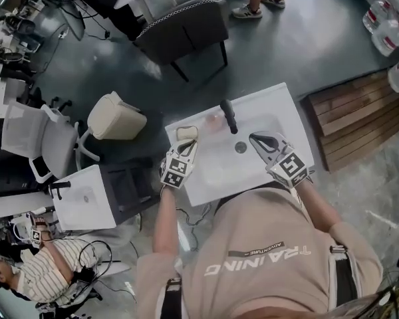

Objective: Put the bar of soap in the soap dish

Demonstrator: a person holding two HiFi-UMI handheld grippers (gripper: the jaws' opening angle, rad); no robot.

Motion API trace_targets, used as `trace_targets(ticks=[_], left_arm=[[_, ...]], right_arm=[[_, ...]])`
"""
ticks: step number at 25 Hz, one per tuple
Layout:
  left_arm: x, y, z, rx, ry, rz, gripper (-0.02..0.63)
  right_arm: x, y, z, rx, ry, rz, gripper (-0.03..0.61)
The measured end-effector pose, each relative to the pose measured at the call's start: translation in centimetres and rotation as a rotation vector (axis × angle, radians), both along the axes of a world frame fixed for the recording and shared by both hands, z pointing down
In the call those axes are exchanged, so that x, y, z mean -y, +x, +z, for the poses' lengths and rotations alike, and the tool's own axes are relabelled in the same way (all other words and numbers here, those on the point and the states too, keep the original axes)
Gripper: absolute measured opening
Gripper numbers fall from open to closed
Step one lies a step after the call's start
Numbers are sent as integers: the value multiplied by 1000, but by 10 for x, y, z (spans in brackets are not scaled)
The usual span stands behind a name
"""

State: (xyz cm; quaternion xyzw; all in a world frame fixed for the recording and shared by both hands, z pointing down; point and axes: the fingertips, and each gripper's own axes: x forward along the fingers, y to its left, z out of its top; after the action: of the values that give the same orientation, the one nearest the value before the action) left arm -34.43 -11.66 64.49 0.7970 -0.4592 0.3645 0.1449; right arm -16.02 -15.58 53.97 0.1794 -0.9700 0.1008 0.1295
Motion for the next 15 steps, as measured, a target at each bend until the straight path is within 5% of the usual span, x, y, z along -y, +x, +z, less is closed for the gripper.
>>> trace_targets(ticks=[6, 15], left_arm=[[-12, 7, -35, -182, 93, -196, 9], [-16, -14, -139, -433, 398, -441, 11]], right_arm=[[-6, -14, -16, 9, 54, -51, 12], [-4, -34, -45, 48, 121, -86, 12]])
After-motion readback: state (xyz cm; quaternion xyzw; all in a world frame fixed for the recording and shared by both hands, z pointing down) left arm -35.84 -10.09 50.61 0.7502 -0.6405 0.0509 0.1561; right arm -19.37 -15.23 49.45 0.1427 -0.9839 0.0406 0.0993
